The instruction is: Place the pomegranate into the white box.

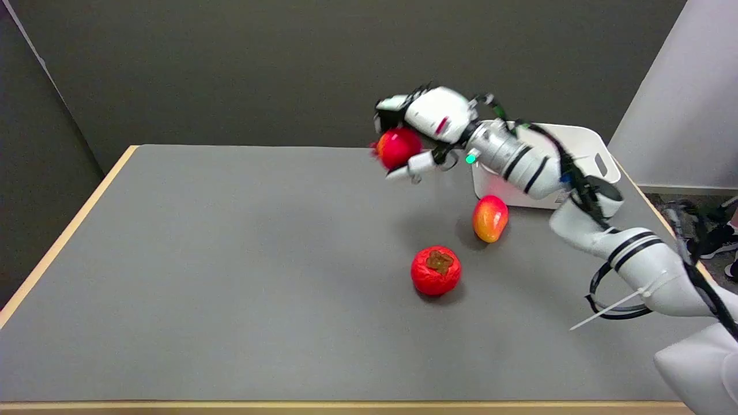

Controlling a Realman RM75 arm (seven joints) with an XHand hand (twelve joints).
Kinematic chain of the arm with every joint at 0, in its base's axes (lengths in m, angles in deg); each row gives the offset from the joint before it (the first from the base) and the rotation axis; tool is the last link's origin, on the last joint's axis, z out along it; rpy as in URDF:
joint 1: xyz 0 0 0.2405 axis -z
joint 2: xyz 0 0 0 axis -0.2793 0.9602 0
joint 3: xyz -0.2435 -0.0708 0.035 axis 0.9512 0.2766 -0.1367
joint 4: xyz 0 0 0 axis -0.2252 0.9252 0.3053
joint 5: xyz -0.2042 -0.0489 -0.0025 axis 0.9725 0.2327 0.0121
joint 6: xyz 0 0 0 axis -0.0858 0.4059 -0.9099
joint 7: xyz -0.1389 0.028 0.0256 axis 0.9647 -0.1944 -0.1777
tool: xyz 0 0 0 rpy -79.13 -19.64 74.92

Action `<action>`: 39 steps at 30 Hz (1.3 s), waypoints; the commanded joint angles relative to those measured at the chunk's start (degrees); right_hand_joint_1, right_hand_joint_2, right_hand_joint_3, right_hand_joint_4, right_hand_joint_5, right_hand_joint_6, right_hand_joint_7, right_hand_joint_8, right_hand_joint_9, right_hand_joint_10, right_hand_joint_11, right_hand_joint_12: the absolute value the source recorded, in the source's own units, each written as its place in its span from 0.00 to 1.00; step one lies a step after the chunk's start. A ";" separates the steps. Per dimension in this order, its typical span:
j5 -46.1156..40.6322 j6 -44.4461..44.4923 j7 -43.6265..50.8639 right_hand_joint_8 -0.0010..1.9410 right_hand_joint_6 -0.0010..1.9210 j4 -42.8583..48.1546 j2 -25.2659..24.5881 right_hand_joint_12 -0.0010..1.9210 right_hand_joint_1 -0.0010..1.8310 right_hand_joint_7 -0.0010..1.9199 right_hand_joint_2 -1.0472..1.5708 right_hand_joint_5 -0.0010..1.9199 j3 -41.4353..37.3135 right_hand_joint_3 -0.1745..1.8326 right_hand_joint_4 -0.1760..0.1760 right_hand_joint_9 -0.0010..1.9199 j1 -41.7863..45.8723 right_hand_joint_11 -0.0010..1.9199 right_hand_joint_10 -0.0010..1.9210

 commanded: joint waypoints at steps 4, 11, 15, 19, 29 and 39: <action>-0.22 -13.20 11.02 0.68 0.81 4.67 4.41 0.95 0.64 0.45 0.82 0.32 -24.40 0.25 0.33 0.43 6.26 0.38 0.71; -0.22 -16.42 11.02 0.68 0.81 1.72 6.20 0.95 0.64 0.45 0.82 0.32 -25.56 0.25 0.33 0.43 6.50 0.38 0.72; -0.22 -17.07 10.90 0.68 0.81 -2.20 6.69 0.95 0.64 0.45 0.82 0.32 -25.48 0.25 0.33 0.43 6.38 0.38 0.72; -0.22 -17.71 10.54 0.68 0.81 -6.93 6.72 0.95 0.64 0.45 0.82 0.32 -25.27 0.25 0.33 0.43 5.81 0.37 0.72; -8.02 -15.56 10.81 0.67 0.80 -19.62 6.70 0.93 0.72 0.43 0.83 0.30 -20.67 0.21 0.11 0.41 2.32 0.38 0.77; -24.05 -12.89 10.46 0.43 0.50 -21.91 6.30 1.00 0.43 0.33 0.72 0.21 -17.30 0.50 0.70 0.35 3.35 0.08 0.69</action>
